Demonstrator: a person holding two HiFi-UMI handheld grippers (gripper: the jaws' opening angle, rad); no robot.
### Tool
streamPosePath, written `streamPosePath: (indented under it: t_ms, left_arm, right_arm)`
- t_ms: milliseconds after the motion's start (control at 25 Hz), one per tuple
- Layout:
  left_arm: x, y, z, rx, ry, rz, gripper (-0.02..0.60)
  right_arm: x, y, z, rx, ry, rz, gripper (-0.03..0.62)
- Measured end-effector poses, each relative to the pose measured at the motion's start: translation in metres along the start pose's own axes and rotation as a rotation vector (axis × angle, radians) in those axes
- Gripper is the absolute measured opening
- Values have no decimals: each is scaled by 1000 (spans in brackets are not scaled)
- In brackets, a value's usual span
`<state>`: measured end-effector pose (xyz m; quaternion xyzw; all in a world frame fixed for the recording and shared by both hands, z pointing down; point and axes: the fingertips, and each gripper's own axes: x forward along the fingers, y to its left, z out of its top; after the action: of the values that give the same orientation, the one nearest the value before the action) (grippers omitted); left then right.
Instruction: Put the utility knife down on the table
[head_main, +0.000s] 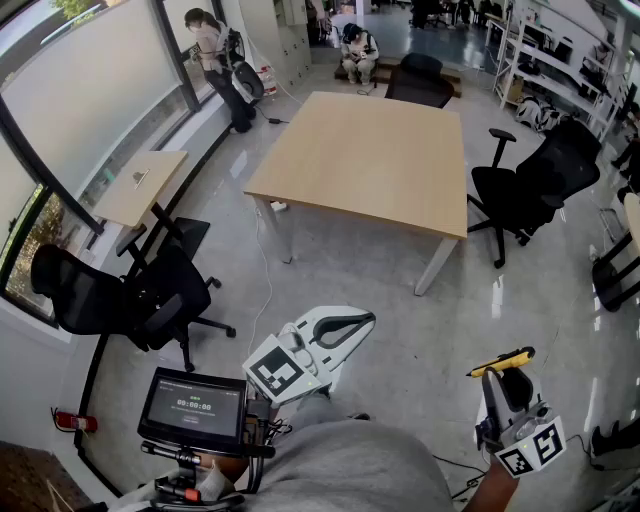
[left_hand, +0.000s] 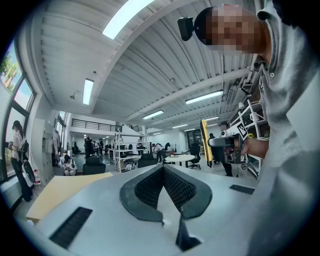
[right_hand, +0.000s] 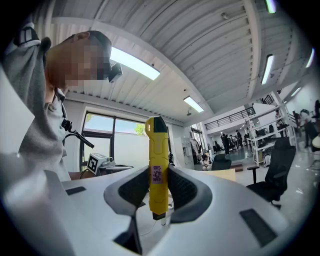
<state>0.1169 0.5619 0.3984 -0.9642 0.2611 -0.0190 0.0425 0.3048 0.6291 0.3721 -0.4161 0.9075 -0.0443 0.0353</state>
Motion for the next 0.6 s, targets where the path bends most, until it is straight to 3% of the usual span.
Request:
streamPosePath:
  t_ms: [600]
  left_arm:
    - [3,0,1,-3,3,0,5]
  right_arm:
    - [0,-2,-3,11,18,2,117]
